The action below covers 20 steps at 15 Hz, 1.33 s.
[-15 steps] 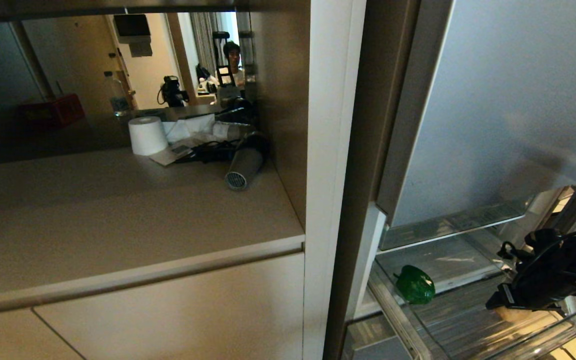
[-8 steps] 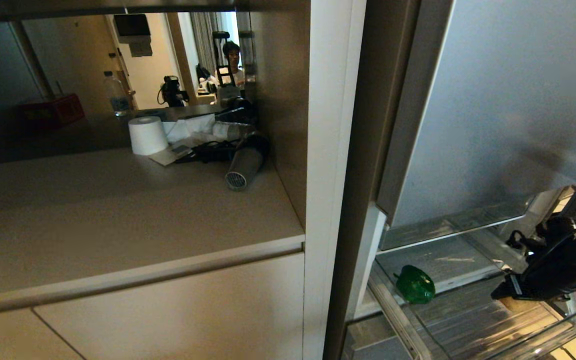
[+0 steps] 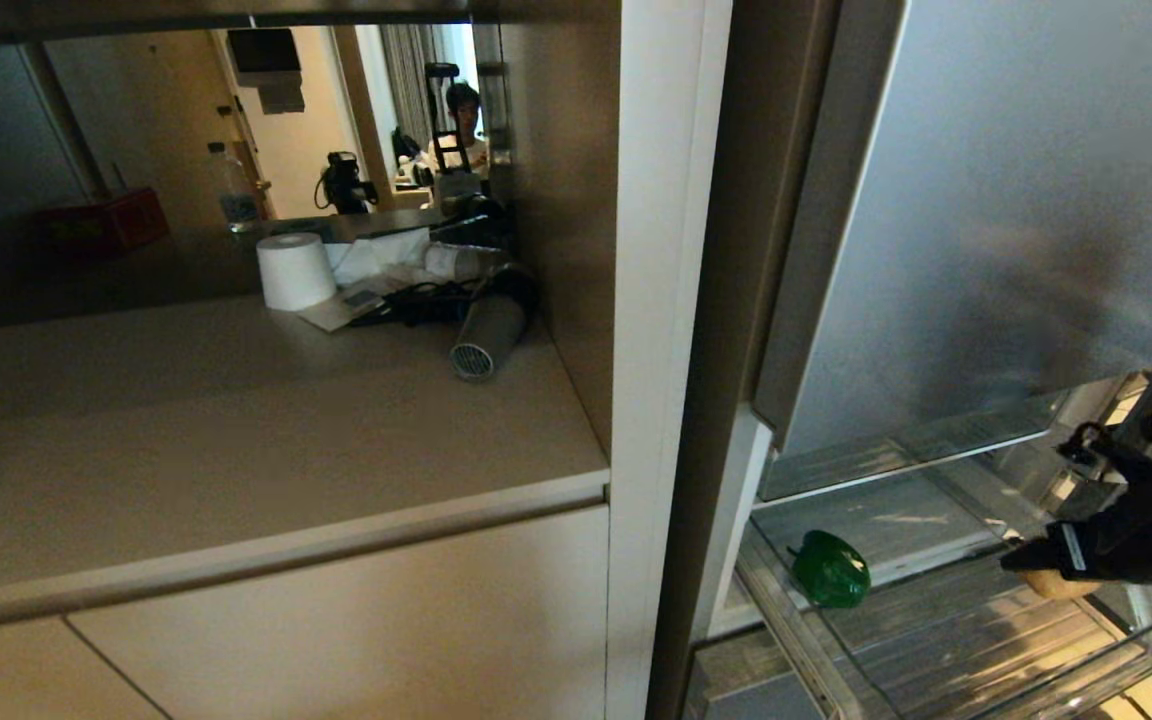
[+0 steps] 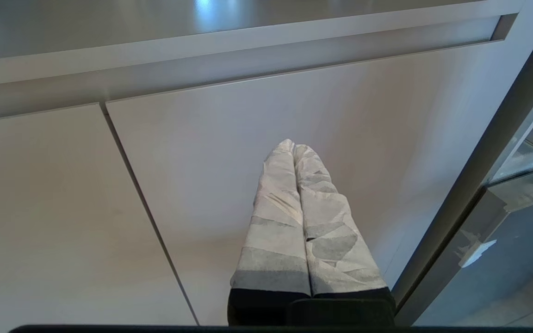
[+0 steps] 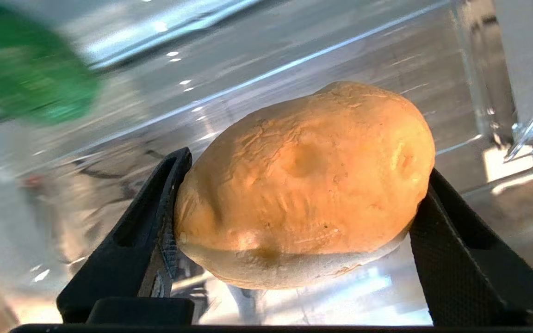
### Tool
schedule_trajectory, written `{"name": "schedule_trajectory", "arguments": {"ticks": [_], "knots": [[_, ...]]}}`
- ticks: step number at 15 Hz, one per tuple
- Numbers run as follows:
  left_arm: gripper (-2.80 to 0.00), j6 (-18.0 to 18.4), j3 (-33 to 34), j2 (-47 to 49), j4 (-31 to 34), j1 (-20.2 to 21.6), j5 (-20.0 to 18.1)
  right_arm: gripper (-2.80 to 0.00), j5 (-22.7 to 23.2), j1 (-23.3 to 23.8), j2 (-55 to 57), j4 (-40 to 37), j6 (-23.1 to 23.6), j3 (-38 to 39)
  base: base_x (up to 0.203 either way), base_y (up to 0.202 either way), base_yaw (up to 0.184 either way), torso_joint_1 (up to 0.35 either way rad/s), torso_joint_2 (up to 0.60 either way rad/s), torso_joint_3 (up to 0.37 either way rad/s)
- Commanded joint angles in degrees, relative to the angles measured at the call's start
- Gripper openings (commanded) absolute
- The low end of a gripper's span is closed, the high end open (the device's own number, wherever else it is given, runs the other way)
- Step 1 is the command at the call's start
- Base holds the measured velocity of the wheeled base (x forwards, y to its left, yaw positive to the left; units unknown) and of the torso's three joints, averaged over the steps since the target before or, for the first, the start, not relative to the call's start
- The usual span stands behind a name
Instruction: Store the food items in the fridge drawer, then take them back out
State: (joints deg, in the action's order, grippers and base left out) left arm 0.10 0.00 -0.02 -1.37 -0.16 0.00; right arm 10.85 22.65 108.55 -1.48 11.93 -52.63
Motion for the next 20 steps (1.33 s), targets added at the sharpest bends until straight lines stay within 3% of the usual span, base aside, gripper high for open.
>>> {"name": "schedule_trajectory", "arguments": {"ticks": [1,10,11,15,17,20], "knots": [[-2.8,-0.01,0.55,0.02,-0.04,-0.08,0.0,-2.8,1.92,0.03,-10.71,0.04,0.01,5.1,0.0,0.0,0.0,0.0,0.0,0.0],[-2.8,-0.01,0.62,0.02,-0.04,-0.02,0.0,-2.8,4.59,-0.59,-45.2,1.08,-0.85,28.14,0.0,0.0,0.0,0.0,0.0,0.0],[-2.8,-0.01,0.59,0.02,0.03,-0.02,0.0,-2.8,4.86,-1.66,-47.97,2.14,-2.26,30.39,0.0,0.0,0.0,0.0,0.0,0.0],[-2.8,-0.01,0.59,0.02,-0.04,-0.02,0.0,-2.8,4.85,-13.51,-56.38,14.67,-9.83,41.5,0.0,0.0,0.0,0.0,0.0,0.0],[-2.8,-0.01,0.62,0.02,-0.04,-0.02,0.0,-2.8,4.88,-15.62,-57.75,22.1,-10.93,46.49,0.0,0.0,0.0,0.0,0.0,0.0],[-2.8,-0.01,0.62,0.02,0.01,-0.02,0.0,-2.8,4.43,-15.86,-57.75,23.94,-11.41,47.95,0.0,0.0,0.0,0.0,0.0,0.0]]}}
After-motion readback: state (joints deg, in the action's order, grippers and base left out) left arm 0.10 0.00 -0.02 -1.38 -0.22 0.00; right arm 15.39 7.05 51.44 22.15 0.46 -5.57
